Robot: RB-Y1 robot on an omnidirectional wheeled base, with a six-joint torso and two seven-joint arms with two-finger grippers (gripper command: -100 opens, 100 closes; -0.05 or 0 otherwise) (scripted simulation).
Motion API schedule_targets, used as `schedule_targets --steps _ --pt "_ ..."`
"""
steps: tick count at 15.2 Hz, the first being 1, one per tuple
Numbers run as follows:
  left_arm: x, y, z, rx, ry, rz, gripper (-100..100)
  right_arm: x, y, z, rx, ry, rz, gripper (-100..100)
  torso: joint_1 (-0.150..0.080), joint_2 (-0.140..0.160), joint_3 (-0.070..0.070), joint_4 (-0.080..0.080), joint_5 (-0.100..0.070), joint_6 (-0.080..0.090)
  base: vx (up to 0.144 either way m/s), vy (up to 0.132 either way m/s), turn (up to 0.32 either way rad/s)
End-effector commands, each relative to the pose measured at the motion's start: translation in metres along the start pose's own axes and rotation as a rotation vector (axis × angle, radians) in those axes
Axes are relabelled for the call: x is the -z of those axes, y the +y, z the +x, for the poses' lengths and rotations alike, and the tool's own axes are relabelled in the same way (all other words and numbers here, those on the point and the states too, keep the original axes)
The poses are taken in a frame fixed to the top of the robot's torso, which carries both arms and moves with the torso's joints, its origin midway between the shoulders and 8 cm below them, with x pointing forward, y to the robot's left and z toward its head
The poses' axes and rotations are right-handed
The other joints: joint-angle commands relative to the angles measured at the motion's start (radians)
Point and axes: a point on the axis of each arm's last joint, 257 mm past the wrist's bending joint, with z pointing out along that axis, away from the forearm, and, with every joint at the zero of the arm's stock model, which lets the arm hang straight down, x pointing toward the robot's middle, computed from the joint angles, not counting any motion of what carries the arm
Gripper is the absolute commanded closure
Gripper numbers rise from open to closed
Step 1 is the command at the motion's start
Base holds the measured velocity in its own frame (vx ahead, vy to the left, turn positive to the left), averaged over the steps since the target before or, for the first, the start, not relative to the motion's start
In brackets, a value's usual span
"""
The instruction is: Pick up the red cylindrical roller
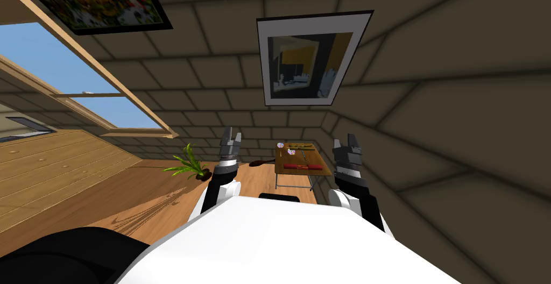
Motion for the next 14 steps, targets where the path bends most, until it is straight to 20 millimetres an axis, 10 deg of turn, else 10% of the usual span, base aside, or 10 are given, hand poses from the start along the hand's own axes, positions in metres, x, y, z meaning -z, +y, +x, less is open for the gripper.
schedule_targets --steps 1,14 --pt "0.000 0.000 0.000 0.000 0.000 0.000 0 0.000 -0.005 0.006 0.025 0.038 0.007 -100 0.000 0.000 0.000 0.000 0.000 0.000 -0.002 0.005 0.022" --pt "0.000 0.000 0.000 0.000 0.000 0.000 0 0.026 -0.091 0.054 0.301 0.338 0.132 -100 0.002 0.000 0.000 0.000 0.000 0.000 -0.010 0.024 0.074"
